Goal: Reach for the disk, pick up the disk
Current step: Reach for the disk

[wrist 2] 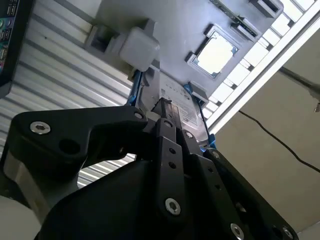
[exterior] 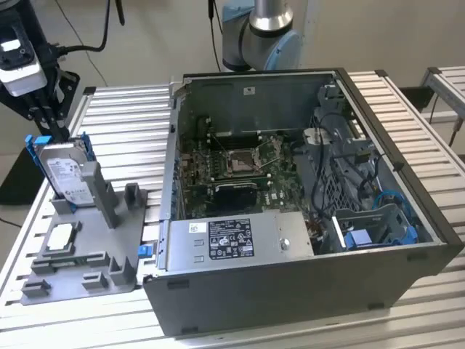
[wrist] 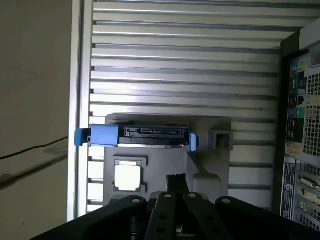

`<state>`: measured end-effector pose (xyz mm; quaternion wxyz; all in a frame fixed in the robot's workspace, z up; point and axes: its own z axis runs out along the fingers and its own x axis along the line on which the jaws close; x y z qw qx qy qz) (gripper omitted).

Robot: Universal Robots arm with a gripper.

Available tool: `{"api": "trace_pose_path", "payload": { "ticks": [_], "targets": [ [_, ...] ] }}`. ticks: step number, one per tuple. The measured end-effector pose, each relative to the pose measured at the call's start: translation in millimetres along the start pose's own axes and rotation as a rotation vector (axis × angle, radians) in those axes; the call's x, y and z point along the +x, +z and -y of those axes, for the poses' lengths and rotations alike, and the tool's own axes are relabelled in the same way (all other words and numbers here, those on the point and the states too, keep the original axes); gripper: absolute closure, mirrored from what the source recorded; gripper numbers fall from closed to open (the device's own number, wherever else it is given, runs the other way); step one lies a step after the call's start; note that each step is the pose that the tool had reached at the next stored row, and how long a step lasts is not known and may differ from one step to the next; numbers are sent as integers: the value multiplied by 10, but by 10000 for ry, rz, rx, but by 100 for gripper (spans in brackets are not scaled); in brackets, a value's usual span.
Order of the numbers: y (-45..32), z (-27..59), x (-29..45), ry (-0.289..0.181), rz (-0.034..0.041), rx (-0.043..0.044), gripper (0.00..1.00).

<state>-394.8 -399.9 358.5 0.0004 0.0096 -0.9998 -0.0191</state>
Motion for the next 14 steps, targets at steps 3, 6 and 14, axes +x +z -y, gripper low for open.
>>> {"api": "trace_pose_path", "payload": {
  "ticks": [3,6,14],
  "targets": [
    [1,-28,6,1,0,0,100],
    [5,-119,37,0,0,-2,100],
    [15,-290,296,0,-2,-5,100]
  ]
}}
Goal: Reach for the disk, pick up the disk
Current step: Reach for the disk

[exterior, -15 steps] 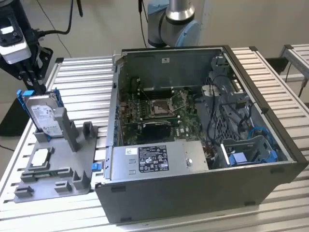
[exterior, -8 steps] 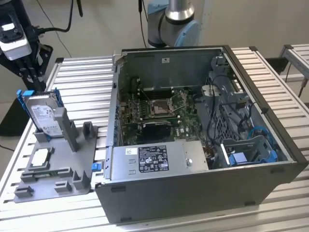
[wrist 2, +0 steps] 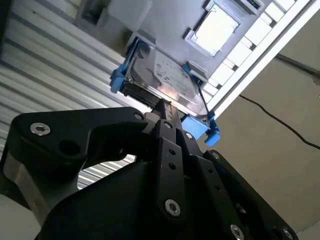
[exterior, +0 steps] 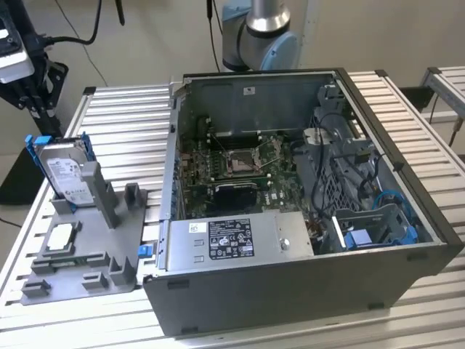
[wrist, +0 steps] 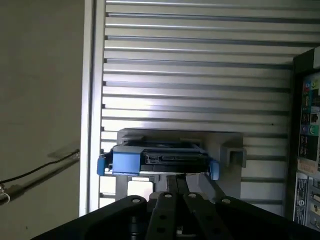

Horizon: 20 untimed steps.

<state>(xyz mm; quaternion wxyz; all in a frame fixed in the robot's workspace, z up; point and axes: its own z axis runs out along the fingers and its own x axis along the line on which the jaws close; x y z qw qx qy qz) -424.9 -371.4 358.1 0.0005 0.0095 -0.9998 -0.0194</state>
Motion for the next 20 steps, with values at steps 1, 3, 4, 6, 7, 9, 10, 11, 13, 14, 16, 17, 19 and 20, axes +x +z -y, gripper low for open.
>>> {"api": "trace_pose_path", "payload": {
  "ticks": [1,3,4,6,7,9,10,11,13,14,16,17,19,20],
  "targets": [
    [2,-13,43,1,1,0,100],
    [4,-39,128,-2,1,-1,100],
    [5,-51,167,-1,1,0,100],
    [7,-69,242,-2,0,0,100],
    [7,-74,271,-2,0,0,100],
    [9,-75,301,-1,1,-1,100],
    [8,-75,301,-3,1,-1,100],
    [8,-75,301,-4,1,-1,100],
    [8,-75,301,-4,1,-1,100],
    [8,-75,301,-3,1,-1,100],
    [8,-75,302,-3,1,-1,100],
    [8,-75,302,-3,1,-1,100],
    [8,-75,302,-3,1,-1,100],
    [8,-75,302,-3,1,-1,100]
  ]
}}
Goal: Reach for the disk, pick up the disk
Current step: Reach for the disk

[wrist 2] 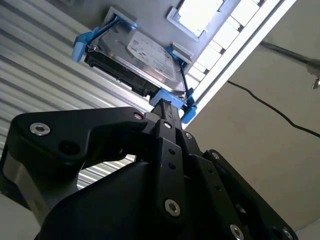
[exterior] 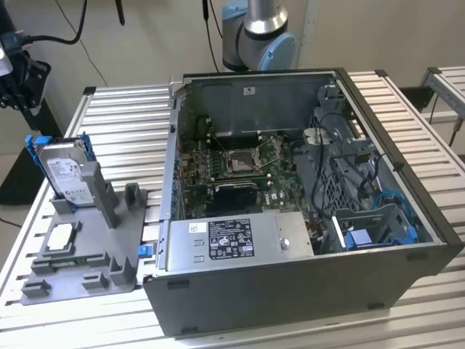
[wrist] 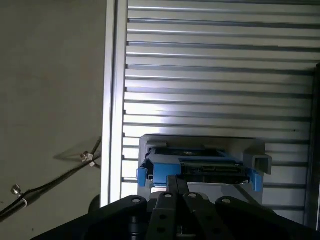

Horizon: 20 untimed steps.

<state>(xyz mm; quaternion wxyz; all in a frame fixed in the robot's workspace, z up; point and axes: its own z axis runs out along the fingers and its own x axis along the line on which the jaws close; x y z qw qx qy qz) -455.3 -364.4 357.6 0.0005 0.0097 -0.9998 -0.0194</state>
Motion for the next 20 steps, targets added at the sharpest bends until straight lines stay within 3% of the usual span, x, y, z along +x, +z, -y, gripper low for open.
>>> {"api": "trace_pose_path", "payload": {
  "ticks": [5,20],
  "targets": [
    [0,0,1,-106,-5,1,100],
    [-1,0,2,-1787,-69,3,100]
  ]
}}
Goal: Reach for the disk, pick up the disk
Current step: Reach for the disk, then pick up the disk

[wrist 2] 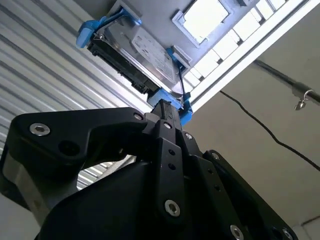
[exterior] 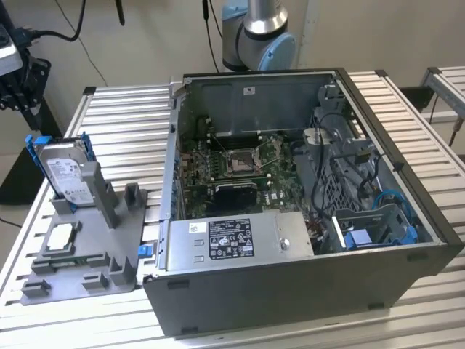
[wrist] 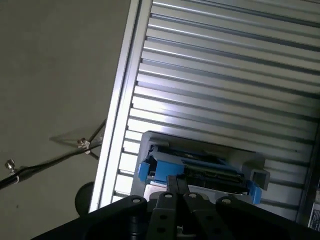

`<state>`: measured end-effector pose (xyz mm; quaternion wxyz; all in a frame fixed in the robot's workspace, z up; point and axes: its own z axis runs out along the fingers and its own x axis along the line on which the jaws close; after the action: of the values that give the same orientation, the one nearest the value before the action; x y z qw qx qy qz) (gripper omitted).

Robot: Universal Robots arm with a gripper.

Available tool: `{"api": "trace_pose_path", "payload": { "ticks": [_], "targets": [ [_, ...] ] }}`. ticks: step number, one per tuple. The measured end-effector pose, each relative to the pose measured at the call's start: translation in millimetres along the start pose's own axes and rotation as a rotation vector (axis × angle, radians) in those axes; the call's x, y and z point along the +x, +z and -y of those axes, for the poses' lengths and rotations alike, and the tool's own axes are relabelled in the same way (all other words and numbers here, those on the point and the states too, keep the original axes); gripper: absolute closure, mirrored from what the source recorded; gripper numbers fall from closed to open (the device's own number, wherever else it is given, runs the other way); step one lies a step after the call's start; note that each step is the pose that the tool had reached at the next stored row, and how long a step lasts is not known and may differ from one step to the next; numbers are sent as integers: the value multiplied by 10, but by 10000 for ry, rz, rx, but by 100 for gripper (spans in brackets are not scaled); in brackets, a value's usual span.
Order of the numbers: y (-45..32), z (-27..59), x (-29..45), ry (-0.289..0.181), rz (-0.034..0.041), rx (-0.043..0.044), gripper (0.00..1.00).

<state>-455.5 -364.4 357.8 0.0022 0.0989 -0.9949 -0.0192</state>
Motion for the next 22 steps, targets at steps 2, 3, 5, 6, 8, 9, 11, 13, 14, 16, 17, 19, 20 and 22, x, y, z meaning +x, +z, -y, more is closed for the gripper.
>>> {"api": "trace_pose_path", "payload": {
  "ticks": [2,3,5,6,8,9,11,13,14,16,17,19,20,22],
  "targets": [
    [0,0,0,-262,-10,0,100],
    [0,0,0,-394,-15,1,100],
    [-1,0,0,-625,-25,1,100],
    [0,0,0,-736,-29,1,100],
    [0,0,1,-919,-36,1,100],
    [0,0,1,-967,-38,0,100],
    [-1,0,1,-990,-39,1,100],
    [0,0,1,-992,-39,1,100],
    [0,0,1,-992,-39,1,100],
    [0,0,1,-992,-39,0,100],
    [0,0,1,-992,-39,-1,100],
    [0,0,1,-992,-38,-2,100],
    [0,0,1,-992,-38,-2,100],
    [0,0,1,-992,-38,-3,100]
  ]
}}
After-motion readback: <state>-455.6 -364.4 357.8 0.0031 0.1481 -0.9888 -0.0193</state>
